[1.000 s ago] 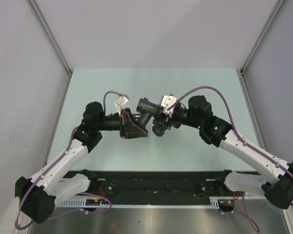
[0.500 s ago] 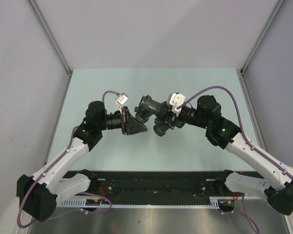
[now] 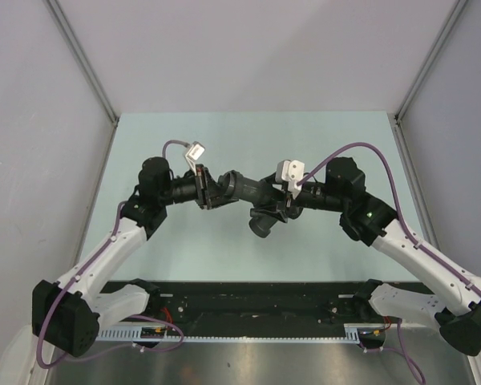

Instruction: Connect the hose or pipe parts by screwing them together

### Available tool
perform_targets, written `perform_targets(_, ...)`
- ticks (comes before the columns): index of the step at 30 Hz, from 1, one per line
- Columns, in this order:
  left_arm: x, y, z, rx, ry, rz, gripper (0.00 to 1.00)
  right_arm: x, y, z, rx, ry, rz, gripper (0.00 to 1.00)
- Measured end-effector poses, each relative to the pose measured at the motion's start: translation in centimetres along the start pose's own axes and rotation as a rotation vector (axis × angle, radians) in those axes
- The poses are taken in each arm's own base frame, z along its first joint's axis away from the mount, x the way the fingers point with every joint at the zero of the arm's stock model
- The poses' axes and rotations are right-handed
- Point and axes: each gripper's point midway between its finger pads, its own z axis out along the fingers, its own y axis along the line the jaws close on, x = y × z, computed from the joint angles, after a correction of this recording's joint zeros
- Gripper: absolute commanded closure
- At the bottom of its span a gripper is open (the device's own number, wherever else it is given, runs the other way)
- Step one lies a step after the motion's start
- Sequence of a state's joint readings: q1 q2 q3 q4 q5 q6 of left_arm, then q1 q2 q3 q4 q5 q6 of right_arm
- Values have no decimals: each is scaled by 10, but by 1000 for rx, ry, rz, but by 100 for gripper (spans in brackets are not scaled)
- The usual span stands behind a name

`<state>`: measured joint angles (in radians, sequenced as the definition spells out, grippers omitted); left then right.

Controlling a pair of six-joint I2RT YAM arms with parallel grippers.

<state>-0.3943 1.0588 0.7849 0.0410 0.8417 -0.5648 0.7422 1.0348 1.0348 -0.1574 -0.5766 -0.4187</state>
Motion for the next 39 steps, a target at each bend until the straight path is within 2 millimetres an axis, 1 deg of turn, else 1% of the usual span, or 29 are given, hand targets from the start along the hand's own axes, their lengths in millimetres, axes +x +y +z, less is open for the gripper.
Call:
perform_targets(8, -15, -5, 1, 9, -15, 18, 61, -2, 5, -1, -31, -7, 1, 100)
perform_targets(10, -21, -7, 2, 13, -23, 23, 61, -1, 14, 0, -76, -8, 5, 100)
perform_targets(12, -28, -11, 3, 21, -32, 35, 63, 2, 29, 2, -140, -1, 17, 100)
perform_targets(14, -31, -14, 3, 32, -36, 38, 64, 4, 36, 3, -168, 5, 22, 100)
perform_targets(20, -38, -20, 3, 52, -60, 21, 63, 7, 39, 3, -183, 12, 24, 100)
perform_targets(29, -43, -31, 1, 105, -61, 37, 60, 24, 47, 11, -225, 60, 53, 100)
perform_targets(39, -55, -61, -6, 202, -51, 104, 58, 35, 49, 16, -237, 92, 61, 100)
